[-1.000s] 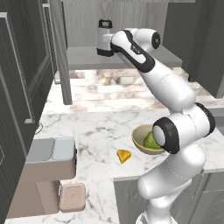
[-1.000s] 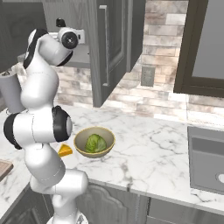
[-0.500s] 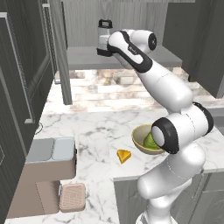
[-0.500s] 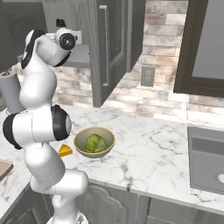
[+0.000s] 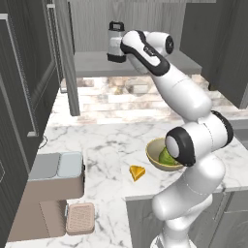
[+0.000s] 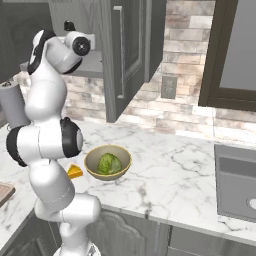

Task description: Pick the cheese from the fridge and the cheese grater from the cabinet and place them next to the salad bowl.

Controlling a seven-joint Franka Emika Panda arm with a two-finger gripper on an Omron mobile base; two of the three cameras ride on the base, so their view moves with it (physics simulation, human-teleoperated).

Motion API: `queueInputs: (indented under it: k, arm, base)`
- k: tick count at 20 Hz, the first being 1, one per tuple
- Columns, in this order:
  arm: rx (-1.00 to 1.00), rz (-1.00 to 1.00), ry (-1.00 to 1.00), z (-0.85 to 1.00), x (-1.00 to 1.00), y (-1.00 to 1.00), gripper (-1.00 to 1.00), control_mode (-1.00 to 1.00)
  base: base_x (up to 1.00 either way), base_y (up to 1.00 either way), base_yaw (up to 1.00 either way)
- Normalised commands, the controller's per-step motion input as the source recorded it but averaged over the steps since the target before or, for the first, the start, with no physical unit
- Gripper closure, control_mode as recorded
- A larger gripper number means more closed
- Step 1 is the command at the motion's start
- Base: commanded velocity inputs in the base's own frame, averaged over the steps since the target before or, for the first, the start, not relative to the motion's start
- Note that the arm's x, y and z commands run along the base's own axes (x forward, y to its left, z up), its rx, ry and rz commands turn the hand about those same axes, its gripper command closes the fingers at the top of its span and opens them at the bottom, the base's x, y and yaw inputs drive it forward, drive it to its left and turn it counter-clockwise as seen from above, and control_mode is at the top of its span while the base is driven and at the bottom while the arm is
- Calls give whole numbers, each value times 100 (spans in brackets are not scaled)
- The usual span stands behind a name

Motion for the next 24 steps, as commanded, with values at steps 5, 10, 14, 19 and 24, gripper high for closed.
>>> queueInputs:
  k: [5,10,14,19,24]
  arm:
    - [2,6,0,0,12,-15,-100,-100]
    - [3,5,1,-20,7,6,100,-100]
    - [7,8,6,-41,5,10,100,-100]
    - [3,7,5,-36,14,10,100,-100]
    - [1,7,0,-6,-4,1,100,-100]
  base:
    - [0,0,0]
    - [0,0,0]
    - [0,0,0]
    - [0,0,0]
    - [0,0,0]
